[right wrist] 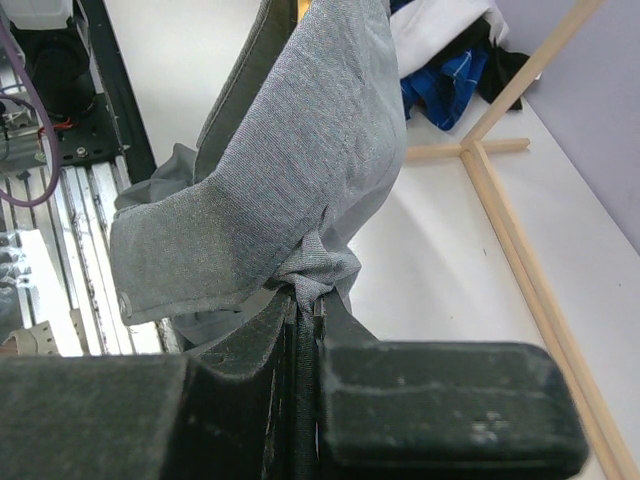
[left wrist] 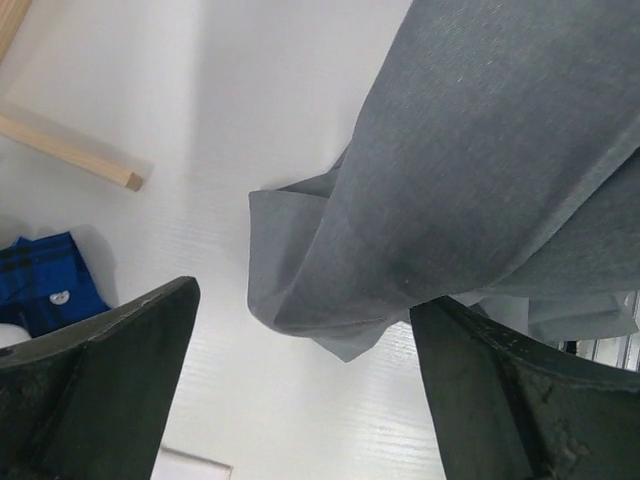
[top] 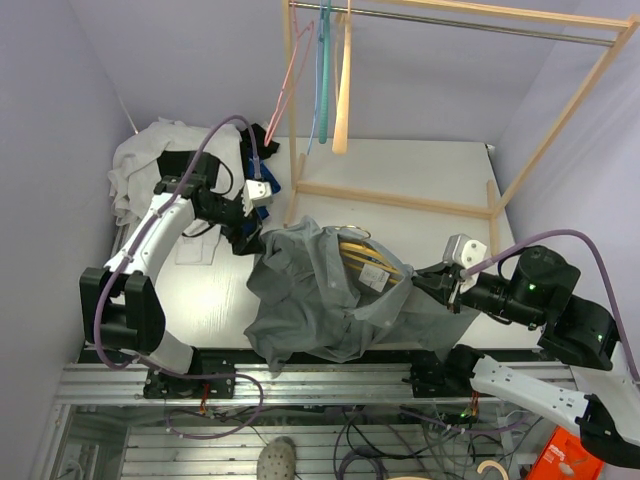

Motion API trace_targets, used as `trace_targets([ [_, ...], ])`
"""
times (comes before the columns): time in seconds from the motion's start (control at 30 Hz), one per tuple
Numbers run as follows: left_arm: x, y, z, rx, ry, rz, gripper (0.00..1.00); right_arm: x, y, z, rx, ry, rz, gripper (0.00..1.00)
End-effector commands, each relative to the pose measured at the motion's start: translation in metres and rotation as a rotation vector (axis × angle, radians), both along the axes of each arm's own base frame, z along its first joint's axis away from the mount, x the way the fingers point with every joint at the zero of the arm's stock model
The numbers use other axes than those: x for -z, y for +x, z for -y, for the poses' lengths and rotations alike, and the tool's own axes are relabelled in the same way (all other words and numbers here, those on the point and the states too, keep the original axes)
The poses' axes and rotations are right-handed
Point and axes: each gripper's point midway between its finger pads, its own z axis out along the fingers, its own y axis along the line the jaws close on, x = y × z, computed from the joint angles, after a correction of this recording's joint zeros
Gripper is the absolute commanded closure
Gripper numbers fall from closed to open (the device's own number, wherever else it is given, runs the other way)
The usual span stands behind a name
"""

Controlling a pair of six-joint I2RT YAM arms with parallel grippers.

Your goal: Place the shirt on the hanger

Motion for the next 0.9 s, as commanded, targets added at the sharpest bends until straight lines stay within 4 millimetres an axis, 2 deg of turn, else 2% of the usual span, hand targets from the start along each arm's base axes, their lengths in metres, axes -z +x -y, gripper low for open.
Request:
trace_targets([
  [0.0,-0.002,-0.006,0.017,0.058,-0.051,0.011,0.05,-0.024,0.001,-0.001,0.010,0.088,0.060,1.00],
  [0.07,0.002,-0.005,0.014,0.065,-0.028,0.017,0.34,-0.025,0.002,0.000,0.013,0.087,0.063,1.00],
  [0.1,0.003,-0.004,0.012,0.063,-0.013,0.023,0.64,-0.025,0.001,0.001,0.014,0.088,0.065,1.00],
  [0.13,0.006,-0.001,0.009,0.047,0.011,0.028,0.88,-0.026,0.002,0.002,0.019,0.090,0.068,1.00],
  [0.17,0.008,0.002,0.005,0.031,0.036,0.040,0.92,-0.026,0.002,0.003,0.024,0.090,0.070,1.00],
  [0.33,0.018,-0.005,-0.036,0.029,0.121,0.048,0.93,-0.026,0.003,0.009,0.055,0.096,0.071,1.00],
  [0.43,0.019,-0.010,-0.061,0.005,0.154,0.040,0.93,-0.020,0.005,0.011,0.075,0.080,0.062,1.00],
  [0.6,0.018,-0.013,-0.097,-0.054,0.174,0.032,0.93,-0.022,0.007,0.015,0.098,0.088,0.073,1.00],
  [0.8,0.014,-0.010,-0.101,-0.108,0.126,-0.002,0.93,-0.027,0.006,0.015,0.100,0.102,0.085,1.00],
  [0.83,0.012,-0.008,-0.100,-0.119,0.113,-0.007,0.84,-0.027,0.006,0.015,0.101,0.104,0.085,1.00],
  [0.87,0.008,-0.007,-0.098,-0.132,0.098,-0.011,0.65,-0.027,0.006,0.016,0.105,0.106,0.084,1.00],
])
